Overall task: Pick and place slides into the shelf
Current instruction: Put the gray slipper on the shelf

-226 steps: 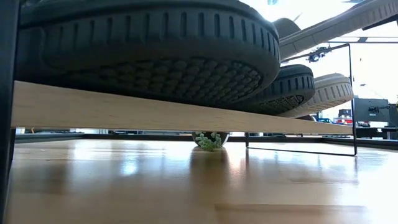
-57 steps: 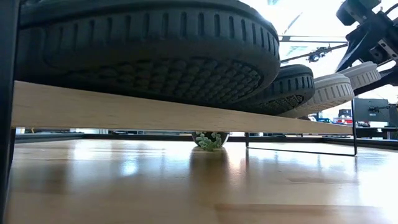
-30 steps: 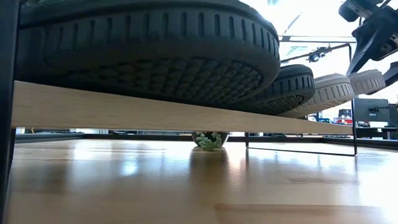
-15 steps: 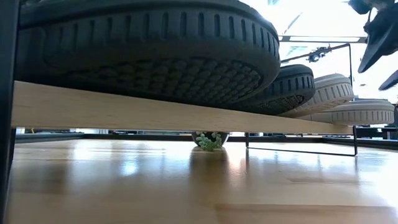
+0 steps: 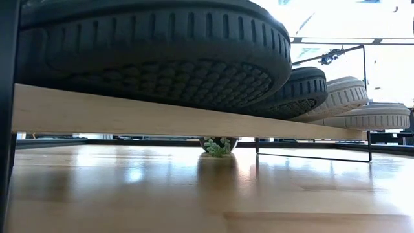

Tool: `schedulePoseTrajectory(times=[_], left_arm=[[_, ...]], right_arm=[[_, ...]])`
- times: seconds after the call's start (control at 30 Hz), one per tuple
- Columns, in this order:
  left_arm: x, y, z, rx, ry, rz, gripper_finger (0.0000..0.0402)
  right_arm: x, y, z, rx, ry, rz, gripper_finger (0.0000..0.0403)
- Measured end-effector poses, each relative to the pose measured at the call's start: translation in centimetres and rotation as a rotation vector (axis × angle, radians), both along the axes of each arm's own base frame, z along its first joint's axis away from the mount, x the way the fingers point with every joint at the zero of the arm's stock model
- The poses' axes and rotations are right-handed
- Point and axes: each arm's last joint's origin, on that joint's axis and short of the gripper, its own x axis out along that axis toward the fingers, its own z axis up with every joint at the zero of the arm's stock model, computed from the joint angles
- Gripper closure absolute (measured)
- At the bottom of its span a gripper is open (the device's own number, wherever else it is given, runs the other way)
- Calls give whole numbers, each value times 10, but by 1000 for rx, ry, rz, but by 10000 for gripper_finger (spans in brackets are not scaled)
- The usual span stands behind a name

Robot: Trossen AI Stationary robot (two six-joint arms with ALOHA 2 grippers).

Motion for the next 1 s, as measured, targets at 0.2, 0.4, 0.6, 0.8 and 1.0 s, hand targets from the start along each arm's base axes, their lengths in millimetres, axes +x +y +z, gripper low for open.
schedulePoseTrajectory(times=[0.2,0.4,0.6,0.8,1.0], left_arm=[[34,1,-30,-77,104,-57,263],[68,7,-60,-129,207,-71,263],[97,18,-98,-209,341,-34,263],[122,26,-131,-284,435,5,263],[136,27,-152,-307,496,51,263]], right_arm=[[5,-9,19,-183,-93,-27,247],[8,-14,20,-257,-72,-21,247],[7,-18,21,-353,-106,-59,247],[1,-27,29,-425,-154,-80,247],[-10,-39,39,-456,-162,-44,247]])
